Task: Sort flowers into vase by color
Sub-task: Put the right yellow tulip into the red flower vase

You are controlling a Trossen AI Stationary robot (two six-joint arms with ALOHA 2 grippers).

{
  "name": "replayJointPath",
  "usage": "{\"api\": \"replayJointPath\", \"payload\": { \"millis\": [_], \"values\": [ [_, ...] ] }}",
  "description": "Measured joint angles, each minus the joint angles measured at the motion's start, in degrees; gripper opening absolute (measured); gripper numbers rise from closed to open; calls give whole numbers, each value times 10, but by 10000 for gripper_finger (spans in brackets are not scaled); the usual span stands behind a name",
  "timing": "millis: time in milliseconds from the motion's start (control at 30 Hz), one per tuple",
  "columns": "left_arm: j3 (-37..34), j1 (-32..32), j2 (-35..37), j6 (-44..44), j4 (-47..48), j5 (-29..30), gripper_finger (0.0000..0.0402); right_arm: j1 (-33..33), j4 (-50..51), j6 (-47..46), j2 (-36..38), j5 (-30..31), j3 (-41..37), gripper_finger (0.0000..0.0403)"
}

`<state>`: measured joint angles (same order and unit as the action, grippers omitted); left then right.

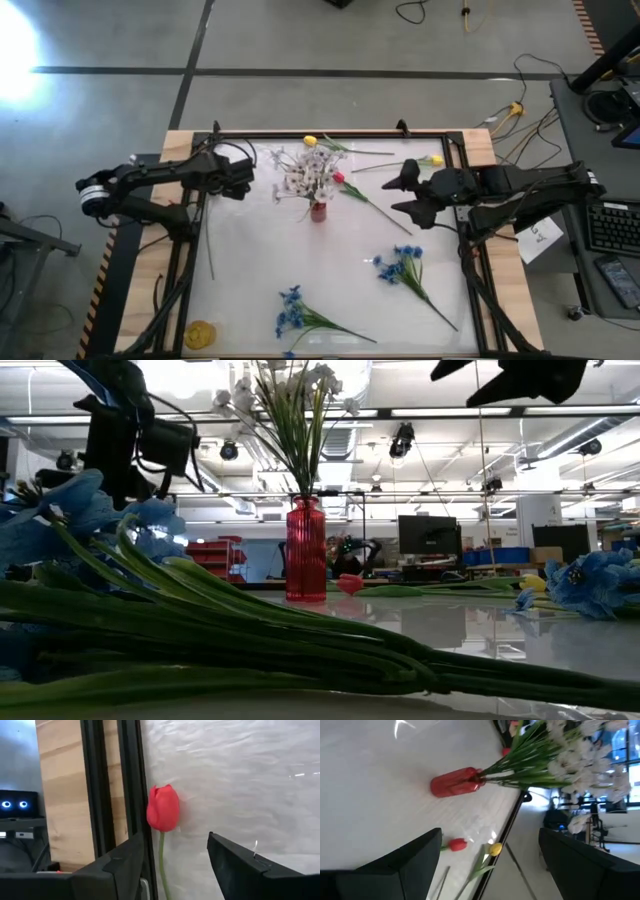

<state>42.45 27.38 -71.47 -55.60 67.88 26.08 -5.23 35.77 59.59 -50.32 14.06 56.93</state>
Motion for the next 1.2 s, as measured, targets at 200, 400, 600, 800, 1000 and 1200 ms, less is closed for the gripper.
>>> {"api": "replayJointPath", "payload": {
  "millis": [200, 400, 600, 800, 1000, 1200],
  "values": [
    [-33, 33, -5, 51, -60, -30, 205, 0, -15, -20, -4, 0, 0, 325],
    [-17, 41, -3, 68, -90, -38, 205, 0, -14, -72, -8, -23, 0, 325],
    [-8, 79, -9, 40, -95, -45, 205, -3, -25, -346, -16, -46, -1, 325],
    [-1, 84, -11, 37, -114, -58, 205, 2, 12, -575, -15, -39, -1, 325],
    [-1, 84, 2, 36, -115, -61, 205, 62, 15, -605, -40, 61, -1, 325],
    [-1, 84, 28, 61, -118, -62, 205, 198, 71, -816, -113, 63, -1, 325]
  ]
}}
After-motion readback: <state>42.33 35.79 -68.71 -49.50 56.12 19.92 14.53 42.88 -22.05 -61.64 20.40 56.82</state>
